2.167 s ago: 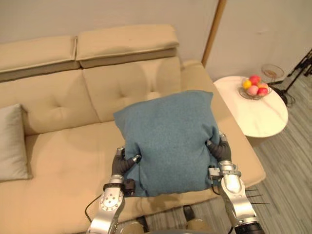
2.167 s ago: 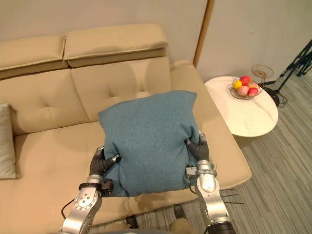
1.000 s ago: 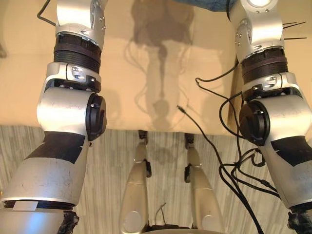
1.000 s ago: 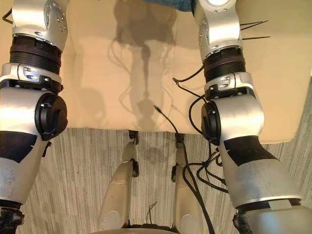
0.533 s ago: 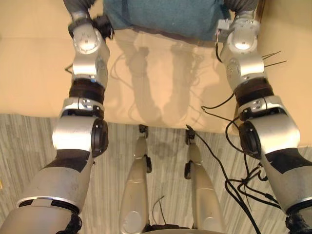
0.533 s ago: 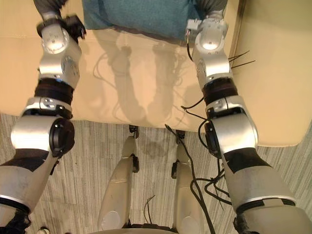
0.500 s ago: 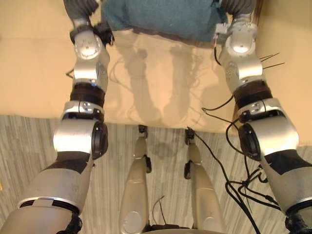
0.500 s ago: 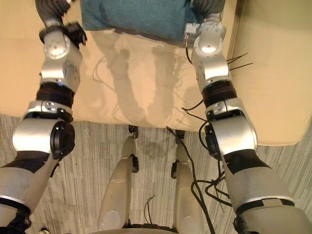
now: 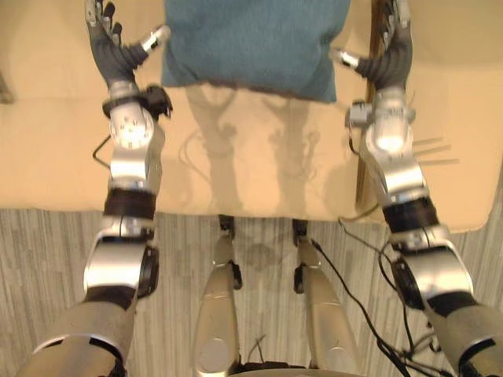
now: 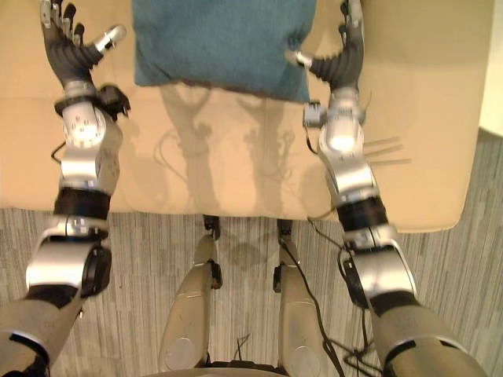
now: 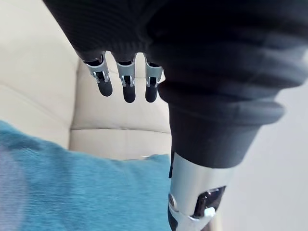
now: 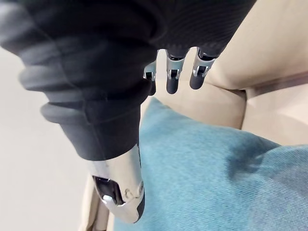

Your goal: Pick up cushions and gather them together orderly.

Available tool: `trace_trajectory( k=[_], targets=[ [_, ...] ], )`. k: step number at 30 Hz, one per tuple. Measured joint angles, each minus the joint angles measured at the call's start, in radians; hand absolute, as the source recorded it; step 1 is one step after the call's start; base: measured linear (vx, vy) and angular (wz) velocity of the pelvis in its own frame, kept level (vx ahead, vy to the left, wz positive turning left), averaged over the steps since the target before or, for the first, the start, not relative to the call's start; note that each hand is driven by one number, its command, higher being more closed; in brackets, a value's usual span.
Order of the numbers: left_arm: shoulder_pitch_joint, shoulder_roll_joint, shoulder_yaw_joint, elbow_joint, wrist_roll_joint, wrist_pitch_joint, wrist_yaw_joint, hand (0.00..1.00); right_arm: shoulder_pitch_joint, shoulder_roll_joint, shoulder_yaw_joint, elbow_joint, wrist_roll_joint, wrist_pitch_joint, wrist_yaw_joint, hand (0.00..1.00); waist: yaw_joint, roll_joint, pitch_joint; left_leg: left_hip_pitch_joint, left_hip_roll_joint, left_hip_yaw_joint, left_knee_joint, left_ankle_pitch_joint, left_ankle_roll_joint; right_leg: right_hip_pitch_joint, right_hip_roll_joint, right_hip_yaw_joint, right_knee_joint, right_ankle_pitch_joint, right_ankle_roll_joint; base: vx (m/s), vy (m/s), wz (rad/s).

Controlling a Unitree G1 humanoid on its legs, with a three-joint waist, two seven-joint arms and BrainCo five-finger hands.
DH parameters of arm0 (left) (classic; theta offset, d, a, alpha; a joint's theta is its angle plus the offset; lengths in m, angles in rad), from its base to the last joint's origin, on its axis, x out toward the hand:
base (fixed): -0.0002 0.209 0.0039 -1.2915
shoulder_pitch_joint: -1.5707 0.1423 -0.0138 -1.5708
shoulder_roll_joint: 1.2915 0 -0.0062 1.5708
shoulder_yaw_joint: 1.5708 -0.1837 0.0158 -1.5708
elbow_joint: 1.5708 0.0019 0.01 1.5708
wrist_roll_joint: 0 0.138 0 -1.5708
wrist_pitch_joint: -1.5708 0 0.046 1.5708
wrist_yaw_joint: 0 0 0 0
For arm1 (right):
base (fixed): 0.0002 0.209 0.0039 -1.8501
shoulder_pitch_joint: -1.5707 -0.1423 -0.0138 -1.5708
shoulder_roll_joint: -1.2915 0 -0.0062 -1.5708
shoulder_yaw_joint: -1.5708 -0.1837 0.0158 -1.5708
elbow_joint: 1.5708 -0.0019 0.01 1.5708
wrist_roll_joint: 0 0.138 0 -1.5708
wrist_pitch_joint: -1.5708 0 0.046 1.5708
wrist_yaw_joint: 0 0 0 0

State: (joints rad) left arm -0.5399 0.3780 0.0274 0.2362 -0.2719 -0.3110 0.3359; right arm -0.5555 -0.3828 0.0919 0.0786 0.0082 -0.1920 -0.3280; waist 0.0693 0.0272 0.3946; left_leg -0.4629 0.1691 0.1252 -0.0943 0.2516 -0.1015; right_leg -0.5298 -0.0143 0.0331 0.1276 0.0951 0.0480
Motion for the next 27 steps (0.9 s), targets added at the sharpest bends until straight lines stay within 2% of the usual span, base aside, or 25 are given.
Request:
trace_trajectory(
  k=[1,3,5,7,8,9,11,12,15,18,21,25,27],
  targets=[
    [0.063,-0.015,-0.002,-0.011,0.000,-0.002,-0.014,0.00,0.056,0.001,0.001,-0.020,-0.014,0.000,0.012,0.00,0.001,0.000,-0.016,0.009,-0.002,0.001,0.000,-0.006,0.004,0.007,0.000,0.000,0.003,-0.006,0.000,0.05,-0.016,0.07],
    [0.301,-0.077,-0.031,-0.010,-0.003,0.003,-0.078,0.00,0.274,0.016,-0.002,-0.045,-0.058,-0.003,0.080,0.00,0.002,-0.002,-0.064,0.067,-0.012,0.006,0.001,-0.028,0.008,0.057,-0.005,0.007,0.012,-0.030,0.006,0.10,-0.028,0.03],
    [0.424,-0.112,-0.051,0.003,-0.001,0.014,-0.122,0.00,0.396,0.044,-0.009,-0.042,-0.064,-0.002,0.118,0.00,0.002,-0.006,-0.086,0.107,-0.017,0.016,0.014,-0.050,0.009,0.098,-0.009,0.014,0.010,-0.042,0.011,0.11,-0.023,-0.09],
    [0.550,-0.150,-0.057,0.137,0.038,0.038,-0.187,0.00,0.564,0.113,-0.038,0.041,-0.100,-0.004,0.175,0.00,-0.007,-0.008,-0.147,0.164,-0.026,0.020,0.035,-0.083,0.016,0.163,-0.018,0.023,-0.004,-0.059,0.017,0.10,-0.026,-0.14],
    [0.570,-0.158,-0.053,0.178,0.052,0.045,-0.198,0.00,0.595,0.127,-0.048,0.077,-0.101,-0.004,0.186,0.00,-0.010,-0.007,-0.168,0.172,-0.028,0.021,0.038,-0.091,0.017,0.175,-0.020,0.023,-0.010,-0.064,0.024,0.11,-0.016,-0.09],
    [0.594,-0.169,-0.044,0.266,0.075,0.055,-0.211,0.00,0.635,0.146,-0.071,0.162,-0.102,-0.003,0.204,0.00,-0.029,-0.007,-0.188,0.205,-0.031,0.025,0.040,-0.103,0.019,0.211,-0.023,0.027,-0.020,-0.068,0.026,0.10,-0.003,-0.04],
    [0.613,-0.178,-0.016,0.397,0.124,0.072,-0.229,0.00,0.684,0.171,-0.109,0.284,-0.100,-0.002,0.226,0.00,-0.038,-0.011,-0.206,0.253,-0.034,0.032,0.039,-0.123,0.015,0.260,-0.027,0.030,-0.032,-0.073,0.028,0.08,0.005,-0.06],
    [0.625,-0.179,0.012,0.483,0.157,0.086,-0.237,0.00,0.705,0.185,-0.129,0.383,-0.095,0.000,0.251,0.00,-0.055,-0.015,-0.226,0.279,-0.035,0.041,0.039,-0.131,0.015,0.289,-0.029,0.032,-0.044,-0.077,0.027,0.06,0.002,-0.08],
    [0.645,-0.185,0.058,0.628,0.227,0.110,-0.266,0.00,0.742,0.193,-0.171,0.590,-0.086,0.003,0.301,0.00,-0.059,-0.014,-0.252,0.353,-0.039,0.051,0.021,-0.146,0.009,0.356,-0.032,0.046,-0.069,-0.082,0.026,0.06,0.000,-0.11],
    [0.681,-0.200,0.066,0.683,0.279,0.114,-0.272,0.00,0.779,0.190,-0.228,0.727,-0.084,0.006,0.314,0.00,-0.067,-0.005,-0.294,0.404,-0.048,0.061,0.001,-0.153,0.009,0.396,-0.040,0.052,-0.087,-0.089,0.031,0.05,0.014,-0.06],
    [0.708,-0.203,0.067,0.709,0.302,0.119,-0.279,0.00,0.790,0.189,-0.251,0.780,-0.087,0.013,0.317,0.00,-0.082,-0.005,-0.318,0.431,-0.051,0.072,0.001,-0.163,0.007,0.423,-0.043,0.060,-0.098,-0.089,0.032,0.05,0.010,-0.08],
    [0.713,-0.209,0.066,0.712,0.313,0.118,-0.292,0.00,0.785,0.189,-0.251,0.780,-0.089,0.016,0.318,0.00,-0.083,-0.010,-0.323,0.443,-0.048,0.103,0.001,-0.169,0.002,0.418,-0.038,0.094,-0.101,-0.085,0.036,0.01,-0.004,-0.28],
    [0.698,-0.206,0.065,0.709,0.313,0.117,-0.291,0.00,0.762,0.196,-0.249,0.780,-0.089,0.018,0.317,0.00,-0.077,-0.021,-0.315,0.425,-0.042,0.148,0.012,-0.171,0.004,0.372,-0.029,0.134,-0.083,-0.070,0.040,-0.01,-0.004,-0.47]
  ],
)
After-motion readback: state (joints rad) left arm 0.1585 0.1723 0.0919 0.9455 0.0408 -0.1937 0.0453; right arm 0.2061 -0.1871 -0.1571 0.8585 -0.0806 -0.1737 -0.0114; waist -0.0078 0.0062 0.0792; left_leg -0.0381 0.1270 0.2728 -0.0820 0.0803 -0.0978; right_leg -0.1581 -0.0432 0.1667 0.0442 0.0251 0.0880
